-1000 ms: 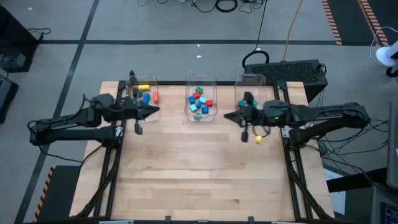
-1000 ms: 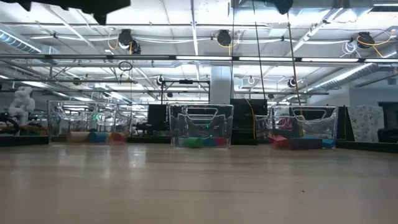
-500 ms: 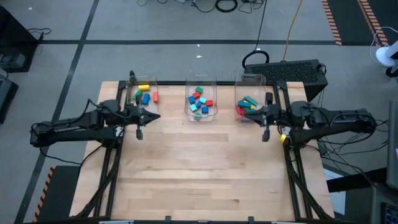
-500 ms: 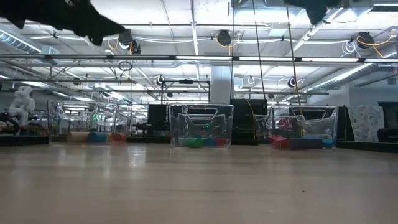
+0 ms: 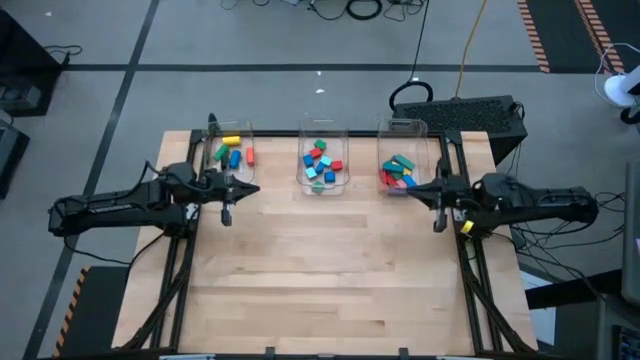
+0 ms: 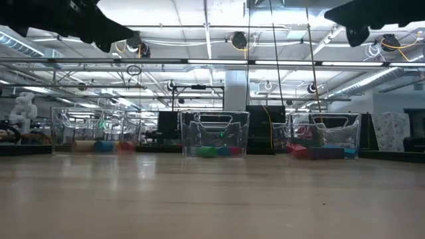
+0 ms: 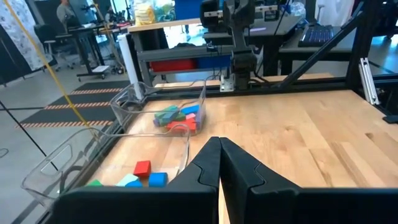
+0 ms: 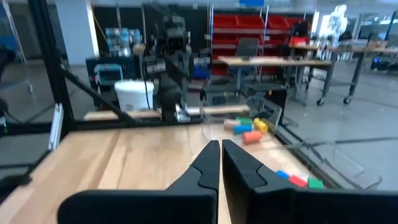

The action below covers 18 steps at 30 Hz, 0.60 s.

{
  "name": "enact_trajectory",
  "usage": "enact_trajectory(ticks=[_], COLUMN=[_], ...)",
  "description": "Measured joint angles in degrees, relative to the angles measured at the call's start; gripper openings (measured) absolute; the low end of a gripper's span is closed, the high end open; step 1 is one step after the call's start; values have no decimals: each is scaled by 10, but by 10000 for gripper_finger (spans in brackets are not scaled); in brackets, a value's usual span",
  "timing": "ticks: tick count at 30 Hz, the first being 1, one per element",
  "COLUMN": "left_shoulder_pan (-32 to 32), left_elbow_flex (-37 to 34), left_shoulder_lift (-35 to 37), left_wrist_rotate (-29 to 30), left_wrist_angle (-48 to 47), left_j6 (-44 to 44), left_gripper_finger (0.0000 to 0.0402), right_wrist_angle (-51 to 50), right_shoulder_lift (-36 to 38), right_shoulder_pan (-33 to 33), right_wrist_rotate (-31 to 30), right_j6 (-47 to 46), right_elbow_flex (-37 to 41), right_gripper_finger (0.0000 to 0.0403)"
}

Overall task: Sort blocks by size
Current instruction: Return to Home Position

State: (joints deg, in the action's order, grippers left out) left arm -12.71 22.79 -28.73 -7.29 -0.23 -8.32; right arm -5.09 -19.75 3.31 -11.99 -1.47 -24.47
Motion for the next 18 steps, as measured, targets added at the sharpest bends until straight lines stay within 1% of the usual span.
enact_trajectory(ticks=[6,10,13,18], left_shoulder_pan=[4,13,22,35], left_elbow_flex=[0,-2,-32,-103], left_shoulder_lift=[0,0,0,0], left_wrist_rotate=[0,0,0,0], left_wrist_angle=[-1,1,50,169], left_j6=[5,16,16,20], left_gripper_finger=[12,12,12,12], right_wrist_angle=[-43,-33,-31,-30], right_shoulder_lift=[57,89,111,123], right_shoulder_pan=[0,0,0,0], right_wrist_rotate=[1,1,3,34], right_j6=[0,-14,-26,-43], right_elbow_flex=[4,34,56,77], right_gripper_finger=[0,0,0,0])
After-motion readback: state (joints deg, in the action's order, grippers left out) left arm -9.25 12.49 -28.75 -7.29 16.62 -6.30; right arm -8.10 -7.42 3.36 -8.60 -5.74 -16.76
